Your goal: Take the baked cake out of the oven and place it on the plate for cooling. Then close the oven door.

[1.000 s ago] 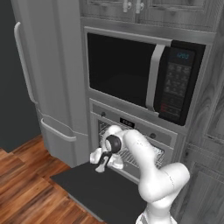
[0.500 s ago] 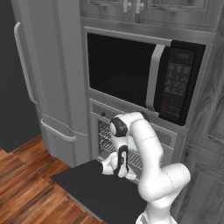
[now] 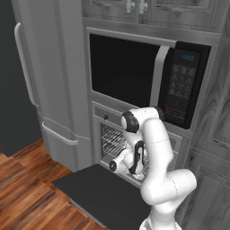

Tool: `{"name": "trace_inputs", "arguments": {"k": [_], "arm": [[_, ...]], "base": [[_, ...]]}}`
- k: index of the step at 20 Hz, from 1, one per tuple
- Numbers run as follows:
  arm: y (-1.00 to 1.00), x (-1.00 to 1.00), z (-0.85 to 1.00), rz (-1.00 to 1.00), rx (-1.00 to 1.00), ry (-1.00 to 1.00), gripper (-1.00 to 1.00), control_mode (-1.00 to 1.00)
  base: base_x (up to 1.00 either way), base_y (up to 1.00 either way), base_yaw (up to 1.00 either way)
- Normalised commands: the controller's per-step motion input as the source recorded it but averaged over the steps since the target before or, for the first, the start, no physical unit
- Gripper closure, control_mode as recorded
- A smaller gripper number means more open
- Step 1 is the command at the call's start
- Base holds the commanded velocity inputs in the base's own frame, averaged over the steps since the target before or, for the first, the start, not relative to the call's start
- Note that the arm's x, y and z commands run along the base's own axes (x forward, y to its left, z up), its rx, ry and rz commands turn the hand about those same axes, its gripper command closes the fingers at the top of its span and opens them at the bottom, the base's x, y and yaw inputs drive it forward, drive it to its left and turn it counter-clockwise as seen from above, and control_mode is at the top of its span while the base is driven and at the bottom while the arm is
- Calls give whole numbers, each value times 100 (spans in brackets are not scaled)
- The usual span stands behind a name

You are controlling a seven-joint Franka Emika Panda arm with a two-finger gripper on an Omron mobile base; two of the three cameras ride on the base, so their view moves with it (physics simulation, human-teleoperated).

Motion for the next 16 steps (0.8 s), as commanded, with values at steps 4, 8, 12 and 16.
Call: {"name": "trace_inputs", "arguments": {"k": [4,8,12,16], "arm": [[4,13,-3,0,3,-13,-100,-100],[0,63,-19,0,0,-3,-100,-100],[0,73,-43,0,0,0,-100,-100],[-14,66,-62,0,3,3,-100,-100]], "base": [[0,0,0],[0,0,0],[0,0,0],[0,0,0]]}}
